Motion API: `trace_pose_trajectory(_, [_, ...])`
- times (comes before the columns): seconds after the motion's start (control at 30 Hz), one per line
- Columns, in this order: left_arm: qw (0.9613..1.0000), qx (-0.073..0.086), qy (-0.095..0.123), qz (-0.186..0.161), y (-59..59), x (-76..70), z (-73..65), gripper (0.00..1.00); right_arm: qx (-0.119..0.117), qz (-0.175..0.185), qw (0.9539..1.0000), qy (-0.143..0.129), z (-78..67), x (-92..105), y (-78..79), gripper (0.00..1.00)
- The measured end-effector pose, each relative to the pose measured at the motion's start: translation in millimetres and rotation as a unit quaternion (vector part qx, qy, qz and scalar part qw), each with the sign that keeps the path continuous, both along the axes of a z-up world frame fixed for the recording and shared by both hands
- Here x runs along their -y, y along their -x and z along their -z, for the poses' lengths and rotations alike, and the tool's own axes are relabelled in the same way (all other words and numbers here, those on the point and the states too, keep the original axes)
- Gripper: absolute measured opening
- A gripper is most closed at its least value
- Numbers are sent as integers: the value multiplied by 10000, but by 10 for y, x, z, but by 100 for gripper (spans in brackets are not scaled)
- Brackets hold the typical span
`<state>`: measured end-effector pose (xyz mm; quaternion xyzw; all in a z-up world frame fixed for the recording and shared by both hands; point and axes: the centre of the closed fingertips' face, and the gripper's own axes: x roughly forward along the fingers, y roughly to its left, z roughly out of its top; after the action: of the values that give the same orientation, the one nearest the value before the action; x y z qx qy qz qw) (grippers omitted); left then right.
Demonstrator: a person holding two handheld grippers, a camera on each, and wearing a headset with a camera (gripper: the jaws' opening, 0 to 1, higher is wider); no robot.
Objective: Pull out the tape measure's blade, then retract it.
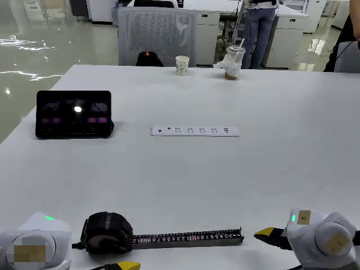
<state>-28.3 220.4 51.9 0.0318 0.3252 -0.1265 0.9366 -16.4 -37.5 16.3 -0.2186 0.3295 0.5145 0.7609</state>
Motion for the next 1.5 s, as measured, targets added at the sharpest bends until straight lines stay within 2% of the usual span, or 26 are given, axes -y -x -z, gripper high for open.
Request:
trace_pose_trajectory(0.43, [9998,-164,32,-142,-113,4,39,91,140,-334,9992,159,23,17,-205,48])
trace_pose_trajectory(0.57, [9995,-202,154,-170,-146,30,40,87,180,-437,9986,236,51,21,-269,43])
trace_pose_trajectory(0.9, [9986,-349,260,-311,-207,55,95,71,240,-594,9975,311,108,0,-435,34])
trace_pose_trajectory(1.07, [9974,-427,326,-489,-214,62,142,65,266,-773,9958,420,148,-10,-478,30])
trace_pose_trajectory(1.4, [9942,-431,518,-838,-337,7,149,62,267,-1147,9912,598,192,-51,-525,23])
trace_pose_trajectory(1.5, [9929,-476,572,-926,-384,11,160,63,247,-1242,9898,652,218,-58,-537,20])
